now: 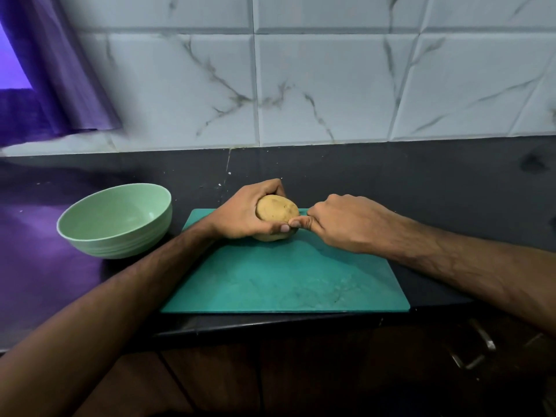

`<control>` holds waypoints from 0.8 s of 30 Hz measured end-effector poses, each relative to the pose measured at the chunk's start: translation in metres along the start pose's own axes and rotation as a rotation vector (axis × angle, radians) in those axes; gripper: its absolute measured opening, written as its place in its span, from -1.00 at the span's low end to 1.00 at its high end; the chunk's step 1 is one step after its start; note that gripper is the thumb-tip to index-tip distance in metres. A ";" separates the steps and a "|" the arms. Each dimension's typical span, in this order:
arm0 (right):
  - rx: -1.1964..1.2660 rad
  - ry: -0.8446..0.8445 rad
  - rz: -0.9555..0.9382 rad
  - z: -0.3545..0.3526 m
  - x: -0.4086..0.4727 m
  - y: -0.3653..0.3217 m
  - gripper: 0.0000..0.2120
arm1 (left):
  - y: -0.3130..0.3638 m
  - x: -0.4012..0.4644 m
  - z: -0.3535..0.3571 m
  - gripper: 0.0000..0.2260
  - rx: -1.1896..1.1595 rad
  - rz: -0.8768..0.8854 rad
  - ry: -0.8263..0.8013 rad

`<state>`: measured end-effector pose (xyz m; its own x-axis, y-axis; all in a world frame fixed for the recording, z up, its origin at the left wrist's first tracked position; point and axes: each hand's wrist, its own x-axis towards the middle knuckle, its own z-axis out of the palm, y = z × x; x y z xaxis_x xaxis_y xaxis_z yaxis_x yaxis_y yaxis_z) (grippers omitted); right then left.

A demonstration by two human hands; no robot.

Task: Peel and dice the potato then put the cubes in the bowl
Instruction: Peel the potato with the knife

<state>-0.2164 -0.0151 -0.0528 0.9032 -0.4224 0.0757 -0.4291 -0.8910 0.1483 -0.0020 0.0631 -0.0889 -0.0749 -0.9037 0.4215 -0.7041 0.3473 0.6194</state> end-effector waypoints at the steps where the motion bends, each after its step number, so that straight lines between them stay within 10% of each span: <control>1: 0.004 0.000 0.002 0.000 -0.001 -0.001 -0.35 | 0.000 -0.001 0.000 -0.62 -0.001 0.000 0.001; 19: 0.165 -0.011 0.015 0.020 0.000 -0.004 -0.31 | -0.010 -0.006 -0.004 -0.58 -0.097 -0.035 0.046; 24: 0.161 -0.035 0.019 0.017 -0.003 -0.005 -0.43 | 0.015 0.001 -0.017 -0.55 0.275 0.102 -0.119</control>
<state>-0.2172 -0.0125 -0.0704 0.8959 -0.4422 0.0423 -0.4420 -0.8969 -0.0131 -0.0006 0.0714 -0.0682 -0.2252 -0.8963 0.3820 -0.8522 0.3712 0.3686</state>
